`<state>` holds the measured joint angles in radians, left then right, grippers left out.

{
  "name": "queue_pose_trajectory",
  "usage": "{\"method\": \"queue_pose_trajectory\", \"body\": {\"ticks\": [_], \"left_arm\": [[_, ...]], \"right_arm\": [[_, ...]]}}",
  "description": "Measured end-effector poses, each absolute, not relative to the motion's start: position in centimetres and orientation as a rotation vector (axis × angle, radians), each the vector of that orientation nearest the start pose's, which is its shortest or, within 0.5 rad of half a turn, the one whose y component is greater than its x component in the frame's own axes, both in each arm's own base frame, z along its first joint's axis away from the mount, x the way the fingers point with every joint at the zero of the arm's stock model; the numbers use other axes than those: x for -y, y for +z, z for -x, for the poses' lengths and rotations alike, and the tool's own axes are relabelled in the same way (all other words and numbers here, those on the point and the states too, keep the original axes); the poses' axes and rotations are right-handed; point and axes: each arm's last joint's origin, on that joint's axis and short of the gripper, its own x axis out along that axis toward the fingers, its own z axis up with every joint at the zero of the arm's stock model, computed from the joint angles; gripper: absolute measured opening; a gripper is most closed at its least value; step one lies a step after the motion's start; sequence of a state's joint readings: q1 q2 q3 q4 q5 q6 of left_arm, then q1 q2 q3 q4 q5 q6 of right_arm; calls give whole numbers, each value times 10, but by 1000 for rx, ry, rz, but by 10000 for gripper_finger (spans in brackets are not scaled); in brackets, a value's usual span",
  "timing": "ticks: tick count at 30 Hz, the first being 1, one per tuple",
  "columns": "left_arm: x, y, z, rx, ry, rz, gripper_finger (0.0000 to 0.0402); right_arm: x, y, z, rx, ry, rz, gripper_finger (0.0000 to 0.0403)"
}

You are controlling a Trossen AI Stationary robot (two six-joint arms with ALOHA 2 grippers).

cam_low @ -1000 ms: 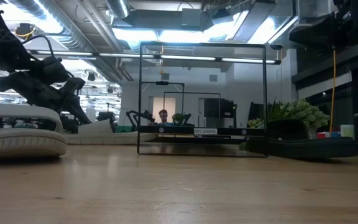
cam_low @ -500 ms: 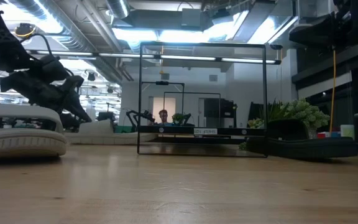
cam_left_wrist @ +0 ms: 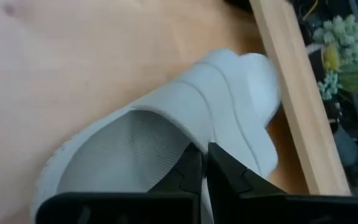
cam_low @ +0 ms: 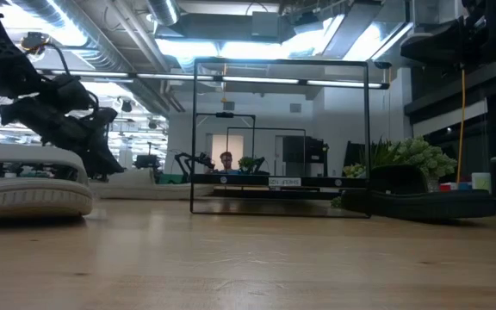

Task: Pick and place slides into the shelf
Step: Put the top gray slipper on the shelf

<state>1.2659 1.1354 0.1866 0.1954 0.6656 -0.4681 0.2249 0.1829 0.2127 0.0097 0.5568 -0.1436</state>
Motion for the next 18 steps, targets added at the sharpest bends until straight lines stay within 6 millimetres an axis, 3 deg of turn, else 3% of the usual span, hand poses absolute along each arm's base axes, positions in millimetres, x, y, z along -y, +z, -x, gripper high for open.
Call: {"method": "queue_pose_trajectory", "body": {"ticks": [6, 18], "left_arm": [[-155, 127, -67, -259, 729, 1101, 2], [-144, 155, -63, -155, 724, 979, 1]], "right_arm": [[-6, 222, -97, 12, -334, 128, 10], [-6, 222, -97, 11, -334, 128, 10]]}}
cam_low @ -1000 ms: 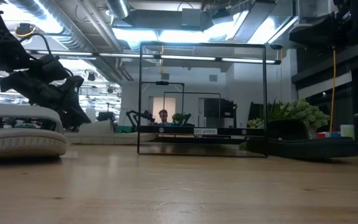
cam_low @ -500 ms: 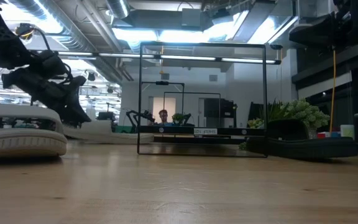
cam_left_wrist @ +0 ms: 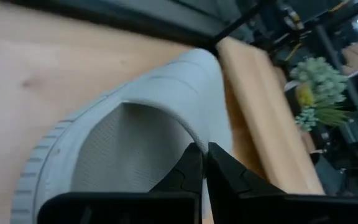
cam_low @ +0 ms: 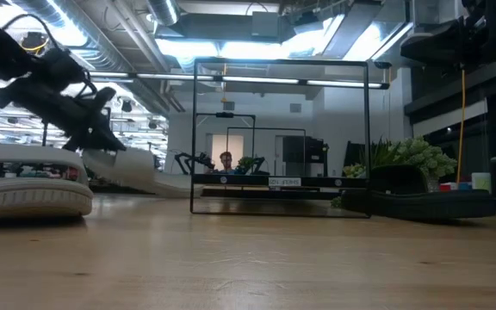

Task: Pick and place slides into the shelf
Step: Put the top gray slipper on the shelf

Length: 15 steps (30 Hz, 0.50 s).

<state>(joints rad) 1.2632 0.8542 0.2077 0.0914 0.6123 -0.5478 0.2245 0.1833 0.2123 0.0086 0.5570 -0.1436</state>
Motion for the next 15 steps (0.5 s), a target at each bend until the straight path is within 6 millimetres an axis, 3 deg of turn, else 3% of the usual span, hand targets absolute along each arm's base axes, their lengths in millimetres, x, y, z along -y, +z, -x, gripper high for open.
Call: {"method": "queue_pose_trajectory", "body": {"ticks": [9, 15], "left_arm": [[-141, 215, -64, 25, 642, 772, 0], [-137, 237, -74, 44, 560, 733, 0]], "right_arm": [[-6, 222, -97, 11, -334, 128, 10], [-6, 222, -97, 11, -334, 128, 10]]}}
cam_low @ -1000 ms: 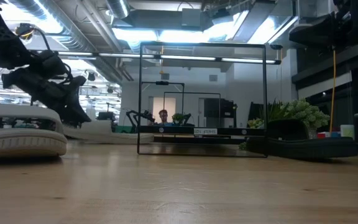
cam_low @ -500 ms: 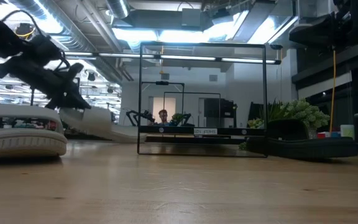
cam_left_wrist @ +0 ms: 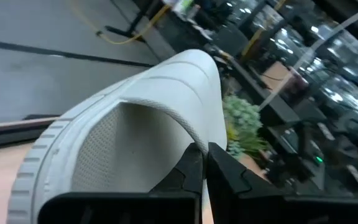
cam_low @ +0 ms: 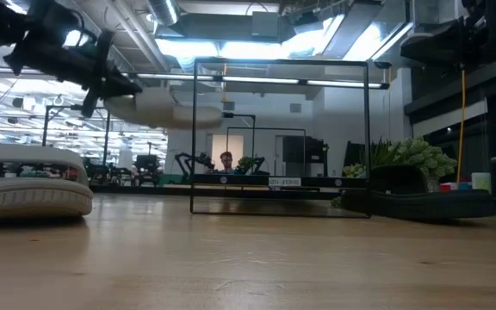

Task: Pick and place slides into the shelf
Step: Put the top gray slipper on the shelf

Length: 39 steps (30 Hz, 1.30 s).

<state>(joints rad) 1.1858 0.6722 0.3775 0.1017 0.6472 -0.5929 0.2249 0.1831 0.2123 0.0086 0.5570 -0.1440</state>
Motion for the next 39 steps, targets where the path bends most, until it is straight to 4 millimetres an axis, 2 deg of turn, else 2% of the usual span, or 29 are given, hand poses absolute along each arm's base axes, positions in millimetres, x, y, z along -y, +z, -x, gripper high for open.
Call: {"method": "queue_pose_trajectory", "body": {"ticks": [6, 9, 24, 34, 39], "left_arm": [[-133, 262, -85, 61, 488, 647, 0], [-130, 267, -89, 60, 470, 613, 0], [-111, 265, -115, 15, 410, 638, 0], [-94, 253, -149, -64, 375, 704, 0], [-87, 252, -169, -47, 304, 729, 0]], "right_arm": [[-6, 222, -97, 8, -335, 147, 10], [-6, 222, -97, 9, -334, 146, 10], [-6, 222, -97, 9, -334, 146, 10], [-7, 220, -97, 3, -334, 150, 10], [-7, 215, -98, -13, -333, 156, 10]]}}
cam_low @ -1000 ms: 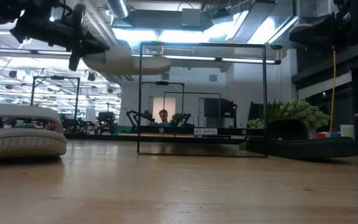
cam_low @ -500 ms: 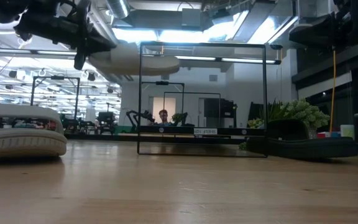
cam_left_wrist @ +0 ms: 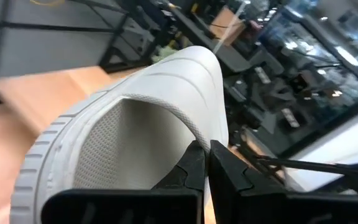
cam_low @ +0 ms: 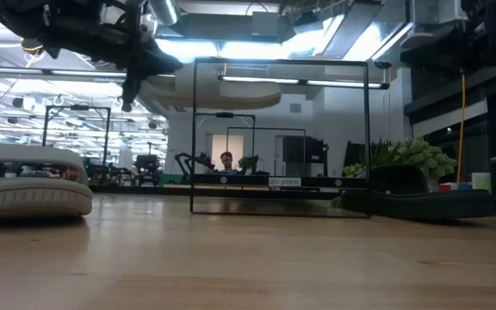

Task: Pick and place slides into the shelf
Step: Put the top gray slipper on the shelf

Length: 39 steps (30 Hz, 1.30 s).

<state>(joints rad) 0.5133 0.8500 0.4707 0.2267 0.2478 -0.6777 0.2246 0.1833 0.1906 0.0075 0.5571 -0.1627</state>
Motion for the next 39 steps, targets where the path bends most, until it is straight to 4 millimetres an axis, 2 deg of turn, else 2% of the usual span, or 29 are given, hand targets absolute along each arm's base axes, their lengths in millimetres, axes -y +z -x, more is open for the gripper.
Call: {"method": "queue_pose_trajectory", "body": {"ticks": [12, 20, 28, 39], "left_arm": [[-83, 266, -217, -148, 208, 688, 0], [-76, 257, -247, -221, 202, 747, 0], [-54, 245, -260, -283, 185, 908, 0], [-32, 240, -268, -301, 212, 905, 0]], "right_arm": [[-7, 216, -98, -4, -334, 155, 10], [-7, 216, -98, -4, -333, 155, 10], [-7, 216, -98, -4, -334, 155, 10], [-7, 216, -98, -4, -333, 154, 10]]}}
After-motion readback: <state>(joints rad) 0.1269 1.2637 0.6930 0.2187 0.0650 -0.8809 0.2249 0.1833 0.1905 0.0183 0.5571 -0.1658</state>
